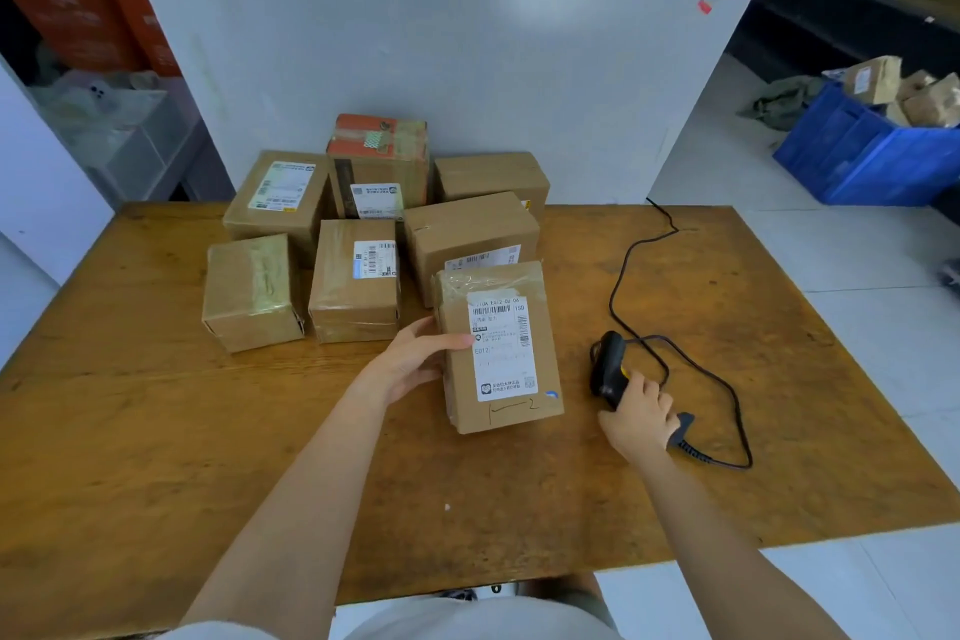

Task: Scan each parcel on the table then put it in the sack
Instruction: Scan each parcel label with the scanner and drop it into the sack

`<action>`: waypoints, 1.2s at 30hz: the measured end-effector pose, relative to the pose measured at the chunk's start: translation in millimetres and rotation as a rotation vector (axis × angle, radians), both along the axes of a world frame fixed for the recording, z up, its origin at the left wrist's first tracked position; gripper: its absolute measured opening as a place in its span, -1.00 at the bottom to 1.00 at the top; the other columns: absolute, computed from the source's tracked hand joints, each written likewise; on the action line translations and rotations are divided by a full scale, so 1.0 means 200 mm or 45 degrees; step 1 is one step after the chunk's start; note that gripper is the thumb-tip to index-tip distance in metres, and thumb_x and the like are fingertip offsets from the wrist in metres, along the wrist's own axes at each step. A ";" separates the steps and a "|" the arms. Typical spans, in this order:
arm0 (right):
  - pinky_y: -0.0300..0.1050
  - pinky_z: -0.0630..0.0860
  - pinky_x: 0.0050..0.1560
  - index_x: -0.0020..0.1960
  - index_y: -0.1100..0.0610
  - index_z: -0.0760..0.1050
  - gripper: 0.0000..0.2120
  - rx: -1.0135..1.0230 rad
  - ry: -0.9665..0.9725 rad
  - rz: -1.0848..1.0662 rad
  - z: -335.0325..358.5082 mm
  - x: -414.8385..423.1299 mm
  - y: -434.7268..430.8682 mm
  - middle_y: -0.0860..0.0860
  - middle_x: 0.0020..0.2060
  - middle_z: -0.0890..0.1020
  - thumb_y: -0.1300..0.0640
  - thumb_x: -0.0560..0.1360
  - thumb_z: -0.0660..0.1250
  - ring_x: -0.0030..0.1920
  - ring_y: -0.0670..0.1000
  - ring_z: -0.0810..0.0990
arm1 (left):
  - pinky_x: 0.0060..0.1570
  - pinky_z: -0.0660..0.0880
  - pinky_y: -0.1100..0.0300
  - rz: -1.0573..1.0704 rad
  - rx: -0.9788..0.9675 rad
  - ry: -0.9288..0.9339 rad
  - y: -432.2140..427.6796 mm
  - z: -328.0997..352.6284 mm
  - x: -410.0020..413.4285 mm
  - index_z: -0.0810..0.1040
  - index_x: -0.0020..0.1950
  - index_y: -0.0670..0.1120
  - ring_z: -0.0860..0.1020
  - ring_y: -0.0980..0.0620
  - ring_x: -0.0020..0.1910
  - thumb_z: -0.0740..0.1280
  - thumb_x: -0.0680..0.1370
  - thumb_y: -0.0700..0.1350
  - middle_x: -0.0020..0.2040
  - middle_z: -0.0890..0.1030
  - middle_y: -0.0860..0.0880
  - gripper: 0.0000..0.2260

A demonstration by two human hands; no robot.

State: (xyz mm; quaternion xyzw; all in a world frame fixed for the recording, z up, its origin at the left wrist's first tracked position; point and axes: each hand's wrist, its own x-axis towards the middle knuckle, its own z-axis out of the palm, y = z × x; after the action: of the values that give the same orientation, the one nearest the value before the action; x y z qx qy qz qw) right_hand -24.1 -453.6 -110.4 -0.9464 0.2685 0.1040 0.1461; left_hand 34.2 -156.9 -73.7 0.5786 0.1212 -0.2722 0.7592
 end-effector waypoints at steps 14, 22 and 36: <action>-0.16 0.41 -0.23 -0.09 0.00 0.42 -0.85 1.152 -0.782 0.139 0.43 -0.11 0.26 0.00 -0.29 0.53 -0.07 0.55 0.27 -0.28 -0.02 0.49 | 0.34 0.39 -0.15 0.115 0.001 0.016 -0.07 0.01 0.06 0.27 0.50 -0.03 0.54 -0.06 0.25 0.64 0.23 -0.13 0.25 0.59 -0.06 -0.08; -0.27 0.42 -0.35 0.07 0.04 0.48 -0.66 1.479 -0.526 0.419 0.56 -0.27 0.43 -0.11 -0.35 0.53 -0.18 0.45 0.25 -0.41 -0.07 0.46 | 0.17 0.52 -0.05 0.123 0.015 -0.028 -0.10 0.02 0.07 0.22 0.51 -0.01 0.54 -0.07 0.21 0.63 0.21 -0.14 0.26 0.55 -0.07 -0.05; -0.30 0.44 -0.34 0.07 -0.03 0.46 -0.71 1.418 -0.602 0.362 0.53 -0.30 0.47 -0.12 -0.40 0.52 -0.18 0.46 0.24 -0.40 -0.11 0.49 | 0.20 0.51 -0.08 0.134 0.008 -0.027 -0.09 -0.01 0.06 0.24 0.47 0.03 0.55 -0.06 0.20 0.63 0.23 -0.13 0.24 0.55 -0.05 -0.09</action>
State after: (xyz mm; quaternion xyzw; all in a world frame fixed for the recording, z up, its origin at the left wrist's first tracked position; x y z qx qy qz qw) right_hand -83.8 -359.3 -5.2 -0.7520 0.0056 0.0346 0.6582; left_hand 45.4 -175.0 -74.9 0.5768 0.1442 -0.2251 0.7719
